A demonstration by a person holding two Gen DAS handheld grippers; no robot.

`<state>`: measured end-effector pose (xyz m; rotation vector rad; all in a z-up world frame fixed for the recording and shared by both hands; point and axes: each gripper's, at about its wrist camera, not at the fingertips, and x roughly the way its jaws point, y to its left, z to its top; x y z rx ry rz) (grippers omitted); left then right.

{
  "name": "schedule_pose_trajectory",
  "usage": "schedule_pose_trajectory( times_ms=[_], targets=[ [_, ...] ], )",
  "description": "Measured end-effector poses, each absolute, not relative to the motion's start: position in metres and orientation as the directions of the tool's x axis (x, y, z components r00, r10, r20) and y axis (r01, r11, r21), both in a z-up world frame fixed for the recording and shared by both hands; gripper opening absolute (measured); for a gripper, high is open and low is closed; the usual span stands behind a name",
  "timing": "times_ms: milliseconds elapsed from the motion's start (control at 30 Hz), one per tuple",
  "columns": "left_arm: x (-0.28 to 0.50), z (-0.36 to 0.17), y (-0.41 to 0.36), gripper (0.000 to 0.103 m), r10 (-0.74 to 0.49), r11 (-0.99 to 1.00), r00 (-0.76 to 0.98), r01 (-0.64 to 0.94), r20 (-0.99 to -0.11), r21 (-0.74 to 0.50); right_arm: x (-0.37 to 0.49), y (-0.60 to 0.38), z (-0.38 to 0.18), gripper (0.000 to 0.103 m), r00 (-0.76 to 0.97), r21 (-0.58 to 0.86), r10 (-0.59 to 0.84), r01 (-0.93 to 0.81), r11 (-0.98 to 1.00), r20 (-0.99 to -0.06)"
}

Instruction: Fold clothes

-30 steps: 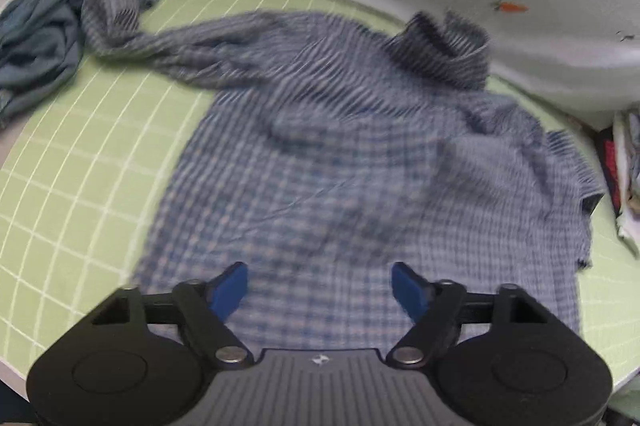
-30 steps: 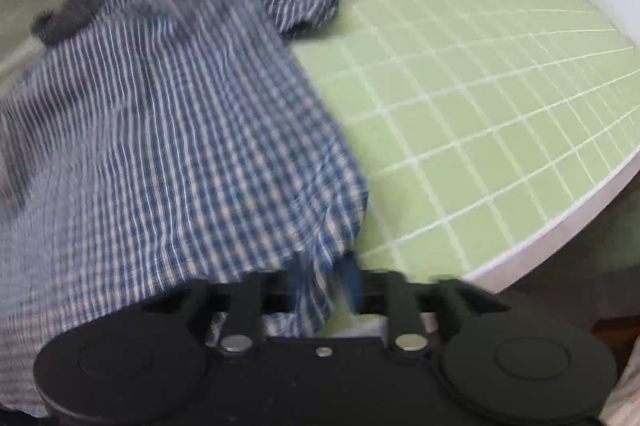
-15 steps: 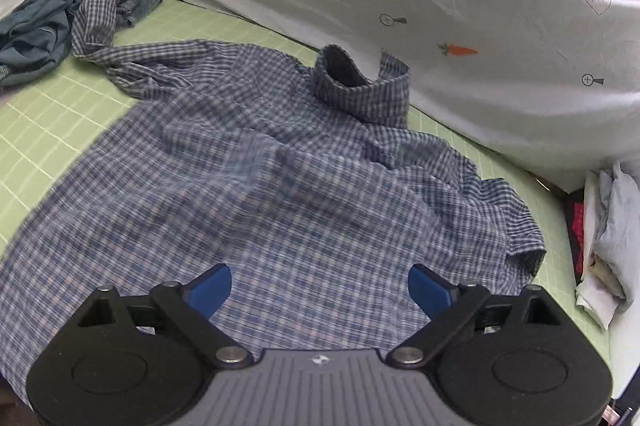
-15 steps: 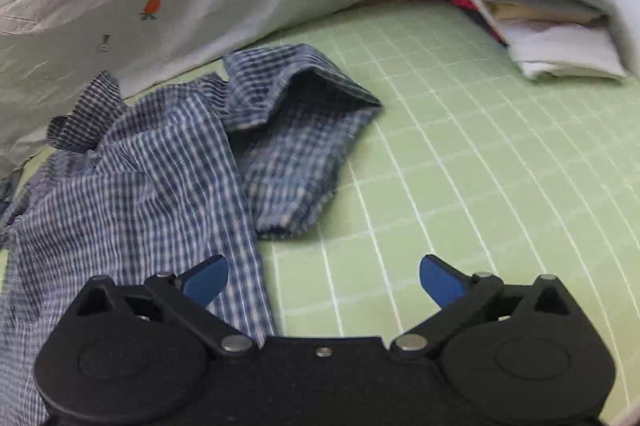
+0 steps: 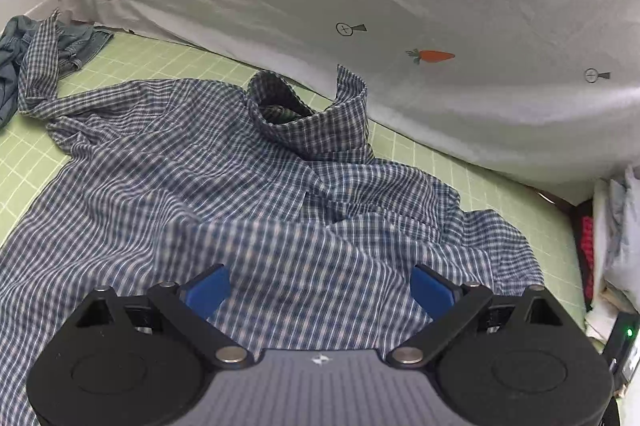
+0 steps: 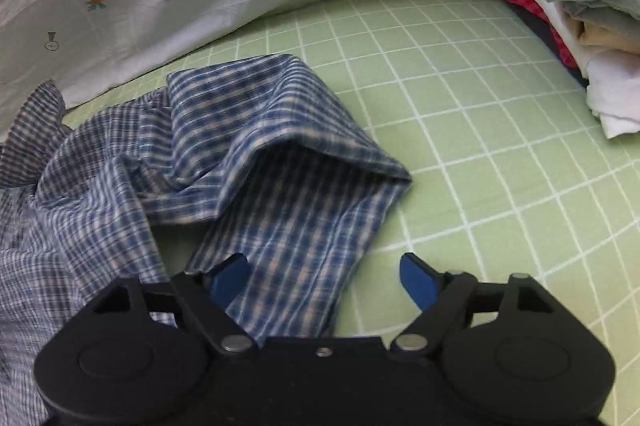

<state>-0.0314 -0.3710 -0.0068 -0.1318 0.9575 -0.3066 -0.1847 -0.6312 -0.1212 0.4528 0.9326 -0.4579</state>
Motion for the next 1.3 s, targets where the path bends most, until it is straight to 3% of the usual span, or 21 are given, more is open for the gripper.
schedule_pose_trajectory(
  times_ms=[167,233,300,400,500,667,833,900,967,1033,1100,1167,1233,1300],
  targets=[
    [-0.034,-0.009,-0.384,0.097,-0.314,0.945,0.519,0.253,-0.795,-0.208,-0.192,-0.633,-0.124,0.081,0.505,0.155,-0.214,0.591,0.792,-0.836],
    [-0.034,-0.013,-0.385,0.097,-0.319,0.943,0.499,0.257,-0.806,-0.214,-0.194,-0.631,-0.124,0.070,0.505,0.131,-0.234,0.587,0.799,-0.831],
    [-0.037,-0.014,-0.384,0.097,-0.334,0.937,0.489,0.266,-0.806,-0.226,-0.194,-0.629,-0.123,0.038,0.499,0.079,-0.263,0.564,0.822,-0.825],
    [-0.038,-0.016,-0.384,0.097,-0.338,0.936,0.485,0.267,-0.807,-0.231,-0.195,-0.632,-0.122,0.006,0.514,0.055,-0.251,0.508,0.859,-0.820],
    [-0.040,-0.014,-0.383,0.097,-0.344,0.934,0.485,0.266,-0.804,-0.239,-0.201,-0.643,-0.118,0.004,0.532,0.067,-0.265,0.525,0.849,-0.804],
    [-0.042,-0.014,-0.380,0.097,-0.335,0.938,0.489,0.250,-0.805,-0.238,-0.216,-0.667,-0.083,0.003,0.523,-0.114,-0.500,0.604,0.789,-0.691],
    [-0.042,-0.019,-0.376,0.097,-0.330,0.942,0.481,0.226,-0.812,-0.249,-0.238,-0.644,-0.051,0.003,0.494,-0.484,-0.776,0.607,0.631,-0.392],
    [-0.041,-0.020,-0.377,0.097,-0.328,0.942,0.478,0.222,-0.814,-0.250,-0.244,-0.632,-0.068,0.004,0.473,-0.552,-0.780,0.553,0.625,-0.410],
    [-0.040,-0.022,-0.378,0.097,-0.330,0.942,0.472,0.227,-0.818,-0.249,-0.246,-0.628,-0.097,0.004,0.411,-0.518,-0.725,0.512,0.685,-0.553],
    [-0.041,-0.021,-0.380,0.097,-0.325,0.942,0.470,0.236,-0.821,-0.238,-0.256,-0.631,-0.111,0.007,0.362,-0.390,-0.647,0.571,0.723,-0.671],
    [-0.041,-0.021,-0.381,0.097,-0.320,0.943,0.467,0.243,-0.824,-0.228,-0.270,-0.634,-0.108,0.039,0.364,-0.252,-0.602,0.667,0.701,-0.711],
    [-0.039,-0.023,-0.382,0.097,-0.316,0.943,0.459,0.243,-0.830,-0.225,-0.284,-0.645,-0.103,0.056,0.406,-0.065,-0.549,0.759,0.647,-0.731],
    [-0.039,-0.024,-0.385,0.097,-0.318,0.942,0.452,0.253,-0.833,-0.222,-0.289,-0.659,-0.103,0.060,0.430,0.071,-0.523,0.818,0.571,-0.736],
    [-0.039,-0.024,-0.388,0.097,-0.321,0.939,0.450,0.268,-0.833,-0.217,-0.288,-0.674,-0.108,0.070,0.405,0.118,-0.536,0.863,0.491,-0.741]
  ],
)
